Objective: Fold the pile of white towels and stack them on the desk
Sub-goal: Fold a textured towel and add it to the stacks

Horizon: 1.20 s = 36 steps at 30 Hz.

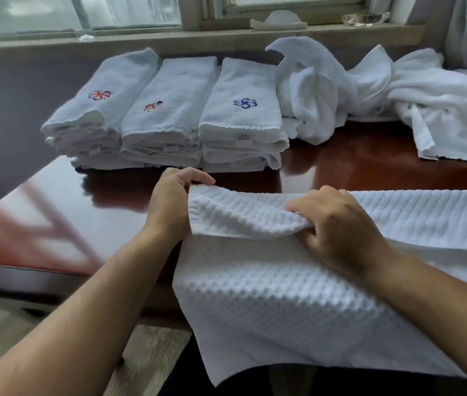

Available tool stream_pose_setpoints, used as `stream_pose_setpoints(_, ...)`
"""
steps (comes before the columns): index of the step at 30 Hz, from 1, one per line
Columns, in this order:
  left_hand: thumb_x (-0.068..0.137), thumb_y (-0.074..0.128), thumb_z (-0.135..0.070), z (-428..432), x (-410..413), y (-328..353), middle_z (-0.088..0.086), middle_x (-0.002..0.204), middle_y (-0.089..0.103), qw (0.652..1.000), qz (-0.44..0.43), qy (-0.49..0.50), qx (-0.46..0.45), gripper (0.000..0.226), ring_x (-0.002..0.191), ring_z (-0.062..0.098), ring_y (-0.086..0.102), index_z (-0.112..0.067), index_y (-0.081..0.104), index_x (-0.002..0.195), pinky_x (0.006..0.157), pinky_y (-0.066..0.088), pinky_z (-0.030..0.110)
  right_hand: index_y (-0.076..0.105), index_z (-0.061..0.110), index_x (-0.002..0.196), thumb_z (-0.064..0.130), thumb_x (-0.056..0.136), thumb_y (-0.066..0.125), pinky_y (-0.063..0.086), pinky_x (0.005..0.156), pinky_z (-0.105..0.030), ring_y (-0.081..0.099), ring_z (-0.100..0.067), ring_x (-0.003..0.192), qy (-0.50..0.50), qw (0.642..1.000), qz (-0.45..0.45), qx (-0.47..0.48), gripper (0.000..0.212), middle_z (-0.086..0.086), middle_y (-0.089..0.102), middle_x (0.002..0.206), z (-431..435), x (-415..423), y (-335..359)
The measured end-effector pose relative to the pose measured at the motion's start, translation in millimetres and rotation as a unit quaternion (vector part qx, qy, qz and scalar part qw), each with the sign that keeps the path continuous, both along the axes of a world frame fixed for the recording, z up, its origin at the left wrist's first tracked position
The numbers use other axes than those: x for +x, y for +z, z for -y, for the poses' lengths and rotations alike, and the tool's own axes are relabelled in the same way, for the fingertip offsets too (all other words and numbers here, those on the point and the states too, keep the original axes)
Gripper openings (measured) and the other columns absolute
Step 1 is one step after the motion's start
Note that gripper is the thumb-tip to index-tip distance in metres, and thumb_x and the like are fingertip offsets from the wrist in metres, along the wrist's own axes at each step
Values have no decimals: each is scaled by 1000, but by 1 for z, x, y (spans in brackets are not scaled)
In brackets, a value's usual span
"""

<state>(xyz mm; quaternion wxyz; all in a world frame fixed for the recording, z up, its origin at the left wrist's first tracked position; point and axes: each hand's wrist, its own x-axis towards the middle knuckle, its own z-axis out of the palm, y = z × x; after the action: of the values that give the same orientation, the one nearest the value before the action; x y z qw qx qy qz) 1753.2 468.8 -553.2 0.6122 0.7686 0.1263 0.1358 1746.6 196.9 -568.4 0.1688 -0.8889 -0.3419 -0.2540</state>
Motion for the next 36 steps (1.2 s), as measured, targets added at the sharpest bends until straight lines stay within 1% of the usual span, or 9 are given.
stream_pose_setpoints(3,91,68,-23,-8,-20,3,-4,106,65,980,-62,-13,190,44,79,11,68,-22,54,133,62,51,22,76,7,94,21,86,58,52,69,-44,61,-36,76,7,1000,7,10,24,-11,67,83,-6,-5,8)
stream_pose_setpoints(6,99,50,-48,-8,-36,7,11,91,74,988,-142,-46,-45,51,64,24,73,-14,51,138,52,55,30,74,6,94,25,95,57,52,72,-48,62,-35,80,27,999,8,30,25,-9,69,89,-5,-15,7)
stream_pose_setpoints(10,93,37,-76,-9,-48,6,15,104,77,957,-173,-76,-219,68,87,34,76,-30,42,142,61,61,42,75,7,113,27,98,54,54,84,-46,69,-30,100,66,997,37,31,33,-7,74,112,1,-27,2)
stream_pose_setpoints(17,94,68,-23,-8,-54,1,10,110,76,972,-142,-101,-158,24,98,25,75,-19,69,118,81,62,42,77,12,111,32,98,53,55,79,-46,72,-23,101,111,993,16,-23,34,-1,76,112,6,-39,6)
stream_pose_setpoints(23,91,57,11,-8,-56,2,13,110,75,969,-125,-113,-179,44,94,31,75,-20,67,122,73,64,36,76,18,114,42,98,47,56,70,-43,70,-26,86,107,988,-8,-109,41,3,76,103,0,-51,13)
stream_pose_setpoints(28,87,67,4,-13,-55,10,10,111,75,969,-167,-176,-42,53,90,30,76,-27,62,130,72,63,39,71,30,123,60,97,42,53,81,-36,60,-19,101,98,973,-70,-198,49,4,66,115,-2,-52,18)
stream_pose_setpoints(31,81,81,-21,-14,-56,19,-5,118,67,945,-188,-161,215,58,96,12,70,-35,59,133,85,58,32,74,19,105,76,95,21,49,86,-33,60,-10,101,112,960,-235,-103,78,8,69,106,9,-41,29)
stream_pose_setpoints(33,78,82,-39,-11,-56,24,-4,130,55,896,-203,-113,378,72,114,12,55,-37,50,142,97,47,31,74,15,89,72,93,33,49,81,-35,63,-11,91,27,969,-247,-5,70,7,71,92,19,-31,34)
stream_pose_setpoints(36,85,70,-39,9,-58,27,2,142,38,854,-82,-60,510,71,129,23,34,-35,38,149,107,33,41,67,22,119,73,85,35,47,89,-39,57,-25,112,-253,935,-185,-166,70,0,66,120,32,-17,36)
